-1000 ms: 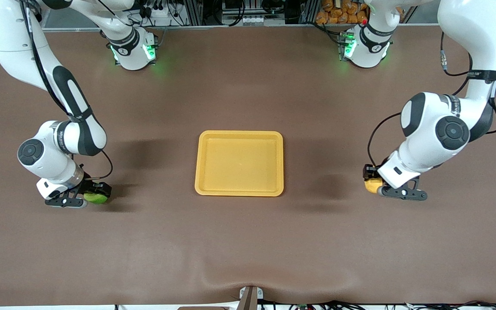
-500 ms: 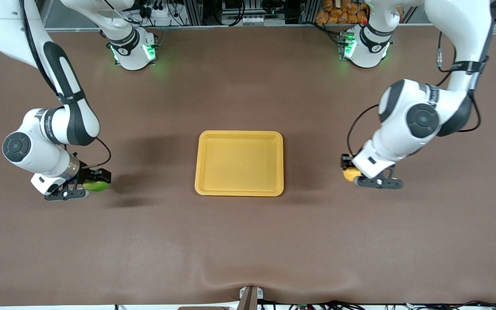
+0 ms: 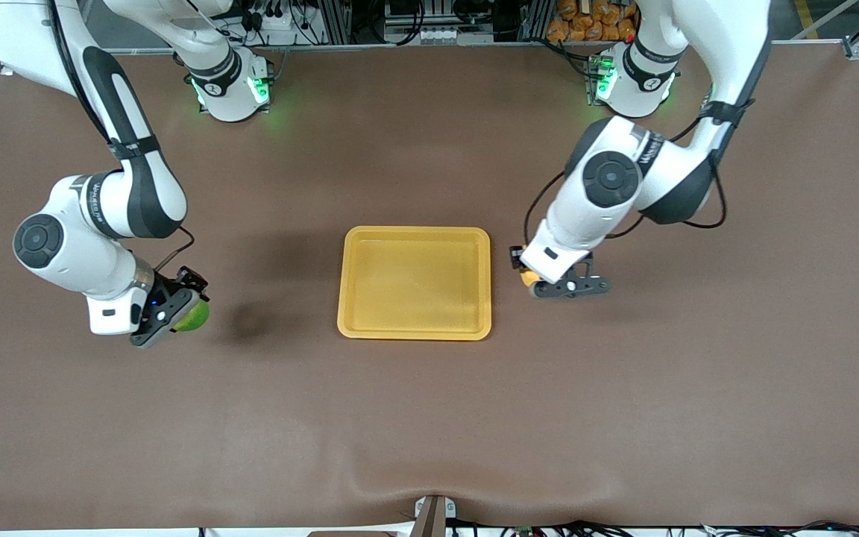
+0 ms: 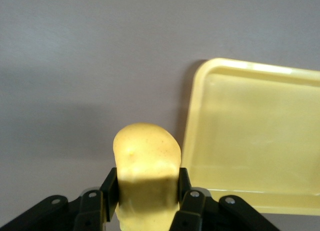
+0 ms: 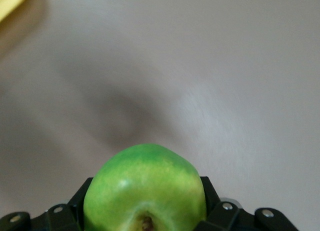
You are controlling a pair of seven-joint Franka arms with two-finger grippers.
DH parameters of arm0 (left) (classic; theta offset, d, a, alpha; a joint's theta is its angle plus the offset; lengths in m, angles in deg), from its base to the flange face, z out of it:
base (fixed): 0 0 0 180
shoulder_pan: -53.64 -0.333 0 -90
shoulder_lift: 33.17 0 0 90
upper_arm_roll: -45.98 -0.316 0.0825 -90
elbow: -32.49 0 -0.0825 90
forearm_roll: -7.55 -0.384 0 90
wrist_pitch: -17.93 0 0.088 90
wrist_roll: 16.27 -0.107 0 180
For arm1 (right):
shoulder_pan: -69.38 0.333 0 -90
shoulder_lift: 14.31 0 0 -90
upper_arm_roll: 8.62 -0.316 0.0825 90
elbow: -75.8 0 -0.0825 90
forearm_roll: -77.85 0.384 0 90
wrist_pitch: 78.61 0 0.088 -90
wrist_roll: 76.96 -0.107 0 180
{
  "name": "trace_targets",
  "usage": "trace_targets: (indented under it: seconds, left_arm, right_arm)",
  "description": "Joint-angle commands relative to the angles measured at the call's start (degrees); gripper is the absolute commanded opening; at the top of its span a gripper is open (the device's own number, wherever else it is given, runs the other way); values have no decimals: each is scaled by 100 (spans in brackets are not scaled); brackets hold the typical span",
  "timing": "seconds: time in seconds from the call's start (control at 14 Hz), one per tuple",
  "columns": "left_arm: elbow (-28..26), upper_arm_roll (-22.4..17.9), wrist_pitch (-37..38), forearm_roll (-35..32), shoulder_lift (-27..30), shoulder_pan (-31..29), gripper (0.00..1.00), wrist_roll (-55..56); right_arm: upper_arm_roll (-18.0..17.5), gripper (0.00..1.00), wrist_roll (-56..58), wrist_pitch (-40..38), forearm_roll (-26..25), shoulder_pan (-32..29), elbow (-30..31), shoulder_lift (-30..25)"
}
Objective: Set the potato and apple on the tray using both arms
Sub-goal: 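Lift the apple with the right gripper while the left gripper carries potato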
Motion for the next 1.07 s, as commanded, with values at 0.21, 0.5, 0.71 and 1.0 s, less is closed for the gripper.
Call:
trace_targets:
  seconds: [0.21, 0.5, 0.71, 1.0]
  left_arm:
    - [887, -23, 111, -490, -840, 568, 0, 1105]
    - [1090, -58, 67, -877, -1280, 946, 0, 1617]
    - [1318, -58, 49, -913, -1596, 1121, 0, 1582]
    - [1398, -58, 23, -1343, -1816, 1201, 0, 1503]
  right_arm:
    - [-570, 0, 1827, -64, 102, 148, -387, -140]
    - [-597, 0, 1891, -81, 76, 622, -589, -114]
    - [-589, 0, 1830, -90, 49, 1184, -555, -105]
    - [-589, 0, 1601, -20, 49, 1458, -370, -9]
